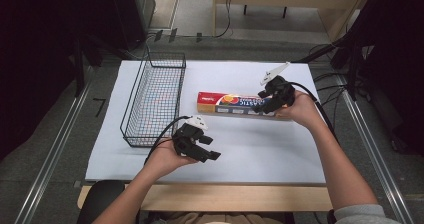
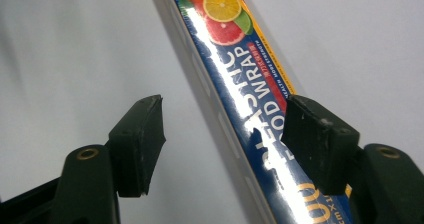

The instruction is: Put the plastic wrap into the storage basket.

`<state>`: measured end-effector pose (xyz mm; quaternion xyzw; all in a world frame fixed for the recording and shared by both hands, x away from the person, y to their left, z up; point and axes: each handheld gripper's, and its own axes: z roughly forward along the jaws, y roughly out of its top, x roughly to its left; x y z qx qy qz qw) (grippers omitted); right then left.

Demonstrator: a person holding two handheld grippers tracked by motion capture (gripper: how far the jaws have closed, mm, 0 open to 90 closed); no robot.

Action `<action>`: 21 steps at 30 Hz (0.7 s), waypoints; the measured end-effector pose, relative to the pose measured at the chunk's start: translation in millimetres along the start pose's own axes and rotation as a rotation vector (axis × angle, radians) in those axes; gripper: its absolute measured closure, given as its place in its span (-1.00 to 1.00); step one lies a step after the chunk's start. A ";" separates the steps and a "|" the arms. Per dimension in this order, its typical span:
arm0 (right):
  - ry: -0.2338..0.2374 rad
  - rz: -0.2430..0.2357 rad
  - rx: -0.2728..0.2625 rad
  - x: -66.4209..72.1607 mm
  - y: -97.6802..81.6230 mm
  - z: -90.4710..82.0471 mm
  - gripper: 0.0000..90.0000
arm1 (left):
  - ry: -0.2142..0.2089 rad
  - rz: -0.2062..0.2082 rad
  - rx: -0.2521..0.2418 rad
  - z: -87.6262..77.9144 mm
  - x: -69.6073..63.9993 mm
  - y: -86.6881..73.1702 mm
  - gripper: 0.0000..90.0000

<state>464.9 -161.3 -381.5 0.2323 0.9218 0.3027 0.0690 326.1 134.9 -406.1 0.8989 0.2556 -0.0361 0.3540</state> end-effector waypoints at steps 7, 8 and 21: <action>-0.003 -0.010 0.029 -12.6 4.0 13.5 -0.39 | 0.000 -0.002 -0.006 -1.2 0.2 -2.9 -0.20; 0.001 -0.001 0.023 -14.8 4.0 14.8 -0.39 | 0.001 -0.003 -0.006 -1.2 0.2 -3.3 -0.20; 0.013 -0.047 0.020 -32.0 -4.9 42.6 -0.52 | 0.021 -0.007 0.014 -0.6 -1.3 -8.2 -0.20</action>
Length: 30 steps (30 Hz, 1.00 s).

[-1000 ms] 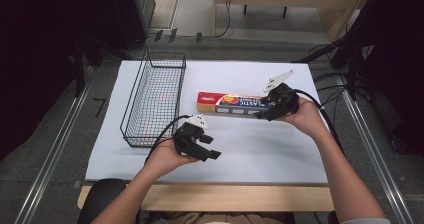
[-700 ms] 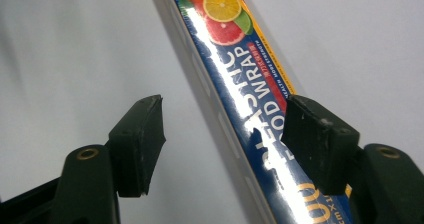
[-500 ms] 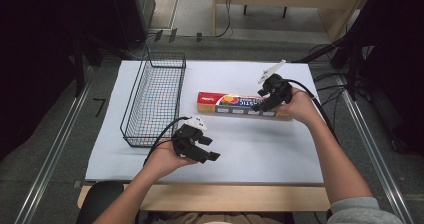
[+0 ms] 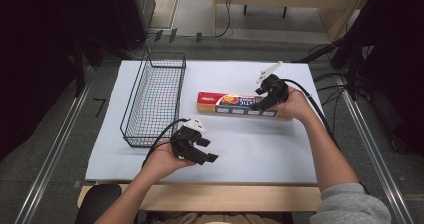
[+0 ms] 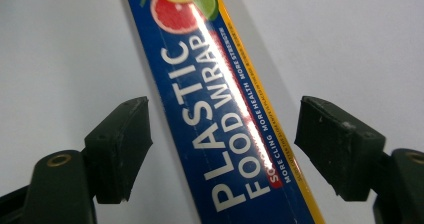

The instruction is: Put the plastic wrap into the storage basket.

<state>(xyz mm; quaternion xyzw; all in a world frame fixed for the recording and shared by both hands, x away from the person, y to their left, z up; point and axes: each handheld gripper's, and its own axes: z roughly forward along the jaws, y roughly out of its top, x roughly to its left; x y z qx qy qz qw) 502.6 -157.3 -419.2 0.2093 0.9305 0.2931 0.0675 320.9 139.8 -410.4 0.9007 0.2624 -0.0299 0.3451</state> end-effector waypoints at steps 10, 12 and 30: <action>0.004 -0.013 0.064 0.5 -2.2 30.9 -0.49 | 0.006 -0.003 0.008 -0.9 2.3 -2.5 -0.20; -0.004 -0.030 0.065 2.0 -1.4 32.2 -0.48 | 0.005 -0.001 0.004 -0.6 2.0 -2.5 -0.20; -0.065 -0.118 0.145 9.7 -0.4 39.6 -0.39 | -0.001 -0.002 0.006 2.3 0.3 -1.9 -0.20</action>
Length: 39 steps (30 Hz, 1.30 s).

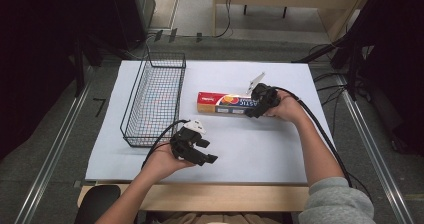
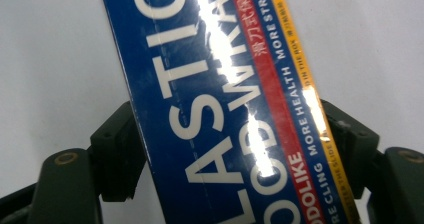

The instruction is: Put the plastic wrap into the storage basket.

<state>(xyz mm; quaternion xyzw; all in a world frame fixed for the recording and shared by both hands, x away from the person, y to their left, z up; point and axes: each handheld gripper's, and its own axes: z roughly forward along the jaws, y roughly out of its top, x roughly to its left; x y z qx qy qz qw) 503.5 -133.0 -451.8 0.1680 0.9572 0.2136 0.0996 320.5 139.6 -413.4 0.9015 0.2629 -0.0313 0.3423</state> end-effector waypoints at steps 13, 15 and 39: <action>0.160 0.020 -0.009 -5.3 -4.7 -10.5 -0.12 | 0.002 -0.004 -0.007 -3.2 2.1 -0.4 -0.20; 0.192 0.061 -0.010 -4.6 -5.5 -12.8 -0.10 | 0.006 -0.002 -0.003 -3.9 2.2 -0.3 -0.20; 0.126 0.092 -0.066 23.6 -22.7 -60.1 -0.08 | 0.018 0.021 0.002 -8.0 0.2 2.2 -0.20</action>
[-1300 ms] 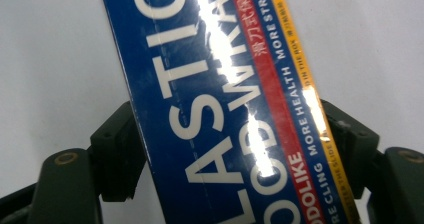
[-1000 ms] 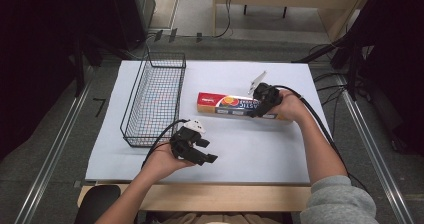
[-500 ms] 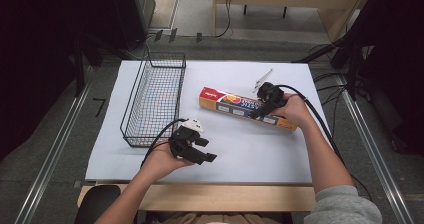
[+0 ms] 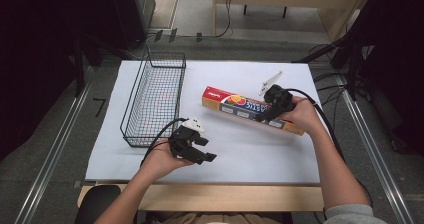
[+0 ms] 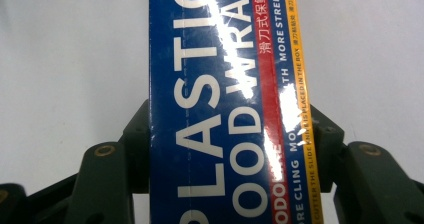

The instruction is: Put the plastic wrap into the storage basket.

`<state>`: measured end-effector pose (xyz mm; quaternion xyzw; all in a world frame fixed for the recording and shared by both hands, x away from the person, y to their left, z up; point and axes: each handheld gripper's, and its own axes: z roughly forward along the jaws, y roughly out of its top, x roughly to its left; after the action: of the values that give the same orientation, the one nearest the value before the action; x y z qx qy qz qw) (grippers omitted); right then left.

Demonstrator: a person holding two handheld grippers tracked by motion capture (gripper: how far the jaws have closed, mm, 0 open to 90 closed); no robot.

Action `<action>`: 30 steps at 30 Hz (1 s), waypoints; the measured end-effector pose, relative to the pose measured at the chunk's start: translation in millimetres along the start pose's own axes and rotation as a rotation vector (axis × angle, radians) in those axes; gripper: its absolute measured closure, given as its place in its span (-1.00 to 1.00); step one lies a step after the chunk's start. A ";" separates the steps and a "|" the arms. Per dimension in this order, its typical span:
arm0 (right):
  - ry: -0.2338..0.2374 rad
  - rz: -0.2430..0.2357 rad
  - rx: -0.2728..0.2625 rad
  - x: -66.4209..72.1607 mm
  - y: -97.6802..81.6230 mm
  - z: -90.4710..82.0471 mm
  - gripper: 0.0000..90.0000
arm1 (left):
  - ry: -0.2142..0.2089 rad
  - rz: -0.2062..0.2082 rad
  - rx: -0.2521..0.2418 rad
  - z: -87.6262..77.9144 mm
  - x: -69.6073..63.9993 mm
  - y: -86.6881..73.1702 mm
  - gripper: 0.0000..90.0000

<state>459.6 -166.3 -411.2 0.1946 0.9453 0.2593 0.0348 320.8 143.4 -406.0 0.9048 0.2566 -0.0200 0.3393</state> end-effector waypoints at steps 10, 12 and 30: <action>-0.011 0.002 0.002 20.9 -11.1 -4.3 -0.09 | 0.004 0.006 0.006 -2.0 0.3 0.8 -0.21; -0.014 -0.006 0.003 25.2 -10.8 -5.5 -0.09 | 0.005 0.004 0.010 -1.5 0.9 0.5 -0.21; -0.010 -0.028 0.016 56.7 -19.8 -12.9 -0.09 | -0.003 0.027 -0.011 -7.5 1.6 5.0 -0.24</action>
<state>398.3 -166.3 -408.1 0.1830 0.9498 0.2503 0.0415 323.5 145.6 -397.5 0.9061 0.2441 -0.0154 0.3451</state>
